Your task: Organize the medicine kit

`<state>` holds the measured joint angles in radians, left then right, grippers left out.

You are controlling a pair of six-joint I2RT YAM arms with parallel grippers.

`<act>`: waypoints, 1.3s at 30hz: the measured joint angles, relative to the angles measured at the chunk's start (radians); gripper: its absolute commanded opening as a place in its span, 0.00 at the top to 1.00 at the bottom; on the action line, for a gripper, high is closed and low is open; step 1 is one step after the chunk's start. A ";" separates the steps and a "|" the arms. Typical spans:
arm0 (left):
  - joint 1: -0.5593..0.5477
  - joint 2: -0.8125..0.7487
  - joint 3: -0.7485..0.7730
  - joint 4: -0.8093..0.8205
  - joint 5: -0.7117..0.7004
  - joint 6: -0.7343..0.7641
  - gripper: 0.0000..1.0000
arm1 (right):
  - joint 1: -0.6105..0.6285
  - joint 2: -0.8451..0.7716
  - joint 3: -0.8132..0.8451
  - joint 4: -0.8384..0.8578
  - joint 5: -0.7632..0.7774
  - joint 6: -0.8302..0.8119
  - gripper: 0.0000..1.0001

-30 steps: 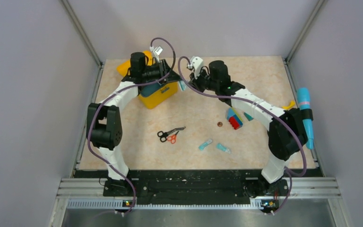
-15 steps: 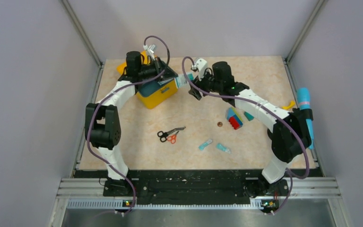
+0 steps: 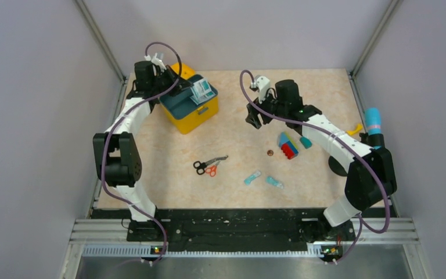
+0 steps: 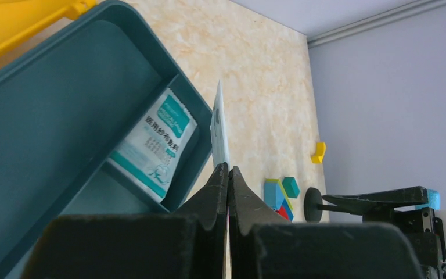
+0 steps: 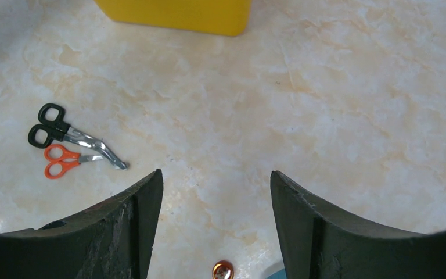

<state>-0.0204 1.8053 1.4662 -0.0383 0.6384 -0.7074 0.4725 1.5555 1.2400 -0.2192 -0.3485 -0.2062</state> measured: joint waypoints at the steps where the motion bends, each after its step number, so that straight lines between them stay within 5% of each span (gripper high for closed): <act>1: 0.005 0.000 0.000 -0.009 -0.003 0.006 1.00 | 0.000 0.000 -0.004 -0.006 -0.001 -0.001 0.33; 26: -0.013 0.168 0.097 -0.092 -0.051 0.108 1.00 | 0.000 0.000 -0.045 -0.036 0.002 -0.021 0.33; 39: -0.038 0.167 0.123 -0.158 -0.166 0.182 0.58 | 0.000 0.000 -0.075 -0.036 -0.003 -0.020 0.33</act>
<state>-0.0586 1.9724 1.5890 -0.1967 0.4725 -0.5255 0.4725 1.5555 1.1652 -0.2550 -0.3511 -0.2264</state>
